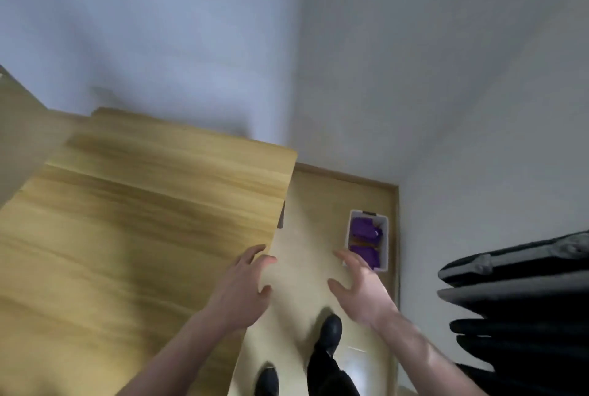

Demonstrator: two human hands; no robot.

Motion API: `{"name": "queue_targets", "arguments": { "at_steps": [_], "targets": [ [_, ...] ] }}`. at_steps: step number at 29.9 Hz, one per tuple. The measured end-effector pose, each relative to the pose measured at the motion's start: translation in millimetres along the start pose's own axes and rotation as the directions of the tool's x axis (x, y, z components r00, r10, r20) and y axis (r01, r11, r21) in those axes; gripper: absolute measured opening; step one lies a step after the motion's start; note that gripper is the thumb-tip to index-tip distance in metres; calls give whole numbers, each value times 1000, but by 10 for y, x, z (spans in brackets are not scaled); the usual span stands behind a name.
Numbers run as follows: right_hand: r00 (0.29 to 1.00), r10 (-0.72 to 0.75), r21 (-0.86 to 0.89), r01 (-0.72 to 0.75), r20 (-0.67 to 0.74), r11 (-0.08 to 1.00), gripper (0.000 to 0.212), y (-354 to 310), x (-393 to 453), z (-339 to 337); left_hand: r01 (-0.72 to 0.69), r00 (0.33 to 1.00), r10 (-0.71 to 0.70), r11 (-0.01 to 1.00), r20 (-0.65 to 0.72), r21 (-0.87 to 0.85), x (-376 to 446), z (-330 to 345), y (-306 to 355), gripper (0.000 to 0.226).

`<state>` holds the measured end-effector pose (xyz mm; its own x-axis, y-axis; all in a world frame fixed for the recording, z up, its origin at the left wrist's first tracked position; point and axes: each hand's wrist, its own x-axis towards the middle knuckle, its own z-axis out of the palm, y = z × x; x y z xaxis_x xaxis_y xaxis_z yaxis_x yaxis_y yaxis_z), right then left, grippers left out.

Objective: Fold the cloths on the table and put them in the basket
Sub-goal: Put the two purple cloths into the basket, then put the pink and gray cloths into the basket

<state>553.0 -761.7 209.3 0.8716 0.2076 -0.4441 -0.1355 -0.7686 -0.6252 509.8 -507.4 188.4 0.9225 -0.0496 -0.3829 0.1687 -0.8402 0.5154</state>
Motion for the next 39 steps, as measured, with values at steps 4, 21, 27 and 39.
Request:
{"name": "queue_targets", "arguments": {
  "at_steps": [4,21,27,39],
  "targets": [
    [999,-28,-42,29,41,999,60,-123,-379,377,77,997,-75,996,30,-40,-533,155,-373,55],
    [945,-291,-110,308,153,945,61,-194,-2308,1256,230,963,-236,971,-133,-58,-3126,732,-669,65],
    [911,-335,-62,359,240,931,62,-55,-2788,1658,289,936,-304,951,-178,-106,-3915,1012,-764,65],
    [837,-387,7,418,387,909,64,-419,-3663,2519,398,863,-436,898,-255,-189,-5327,1123,-1355,60]
  ]
}}
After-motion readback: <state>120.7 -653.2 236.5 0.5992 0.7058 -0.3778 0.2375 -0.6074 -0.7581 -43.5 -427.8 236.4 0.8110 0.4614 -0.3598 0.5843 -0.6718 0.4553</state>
